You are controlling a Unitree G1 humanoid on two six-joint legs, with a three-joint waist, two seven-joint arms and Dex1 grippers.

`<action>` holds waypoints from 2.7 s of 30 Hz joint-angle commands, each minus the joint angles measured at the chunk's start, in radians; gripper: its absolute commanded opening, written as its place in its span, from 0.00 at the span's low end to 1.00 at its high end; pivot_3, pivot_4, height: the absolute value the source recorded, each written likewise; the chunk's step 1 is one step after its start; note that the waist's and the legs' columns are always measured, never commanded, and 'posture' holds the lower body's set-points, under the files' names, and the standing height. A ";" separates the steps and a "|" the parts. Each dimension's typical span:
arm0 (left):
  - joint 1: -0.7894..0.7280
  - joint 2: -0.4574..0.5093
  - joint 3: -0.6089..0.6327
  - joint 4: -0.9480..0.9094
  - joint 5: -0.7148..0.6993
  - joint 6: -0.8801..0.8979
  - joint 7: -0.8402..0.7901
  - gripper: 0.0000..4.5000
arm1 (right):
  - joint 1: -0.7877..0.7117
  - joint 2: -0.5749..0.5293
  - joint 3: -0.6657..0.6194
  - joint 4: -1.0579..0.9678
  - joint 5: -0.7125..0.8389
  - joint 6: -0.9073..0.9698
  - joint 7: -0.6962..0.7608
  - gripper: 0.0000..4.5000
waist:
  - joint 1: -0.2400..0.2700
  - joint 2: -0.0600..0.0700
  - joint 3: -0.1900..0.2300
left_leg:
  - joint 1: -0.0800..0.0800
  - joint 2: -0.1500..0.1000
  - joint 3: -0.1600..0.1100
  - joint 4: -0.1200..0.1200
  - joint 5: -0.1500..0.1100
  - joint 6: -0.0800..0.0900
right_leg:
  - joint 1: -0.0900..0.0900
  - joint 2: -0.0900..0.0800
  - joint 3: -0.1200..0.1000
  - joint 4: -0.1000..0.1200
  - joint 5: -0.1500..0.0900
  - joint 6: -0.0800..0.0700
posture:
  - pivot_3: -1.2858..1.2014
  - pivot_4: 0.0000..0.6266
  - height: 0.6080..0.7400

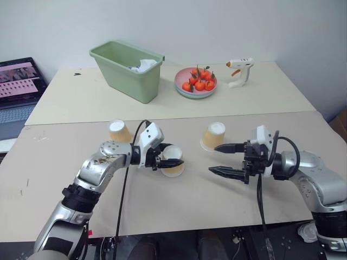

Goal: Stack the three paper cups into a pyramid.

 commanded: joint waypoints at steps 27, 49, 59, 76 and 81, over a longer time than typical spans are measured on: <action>0.409 -0.119 0.676 -0.455 -0.121 0.124 0.611 0.99 | -0.105 0.019 0.061 0.075 0.007 -0.014 0.068 1.00 | 0.006 0.000 0.000 | 0.001 0.000 0.000 0.000 0.000 -0.001 | 0.001 0.000 0.000 0.000 0.000 0.000 | 0.52 0.24 0.89; 0.354 -0.107 0.562 -0.167 -0.004 -0.085 0.585 0.99 | -0.093 0.004 0.037 0.064 0.007 -0.020 0.061 1.00 | 0.005 0.000 0.000 | 0.001 0.000 0.000 0.000 0.000 -0.001 | 0.000 0.000 0.000 0.000 0.000 0.000 | 0.52 0.24 0.89; 0.202 -0.074 0.501 0.035 0.052 -0.173 0.515 0.99 | -0.027 -0.001 -0.002 -0.002 0.025 -0.003 0.016 1.00 | 0.006 0.000 0.000 | 0.001 0.000 0.000 0.000 0.000 -0.001 | 0.000 0.000 0.000 0.000 0.001 0.000 | 0.52 0.24 0.89; 0.057 -0.071 0.410 0.163 0.089 -0.223 0.402 0.70 | 0.008 -0.020 -0.049 -0.025 0.037 0.005 -0.014 1.00 | 0.005 -0.001 0.000 | 0.000 0.000 0.000 0.000 0.000 -0.001 | 0.000 0.000 0.000 0.000 0.001 0.001 | 0.52 0.24 0.89; -0.004 -0.031 0.364 0.058 0.033 -0.143 0.300 0.70 | -0.018 -0.020 -0.029 -0.008 0.033 0.000 -0.011 1.00 | 0.005 -0.001 0.000 | 0.000 0.000 0.000 0.000 0.000 -0.001 | 0.000 0.000 0.000 0.000 0.001 0.001 | 0.52 0.24 0.89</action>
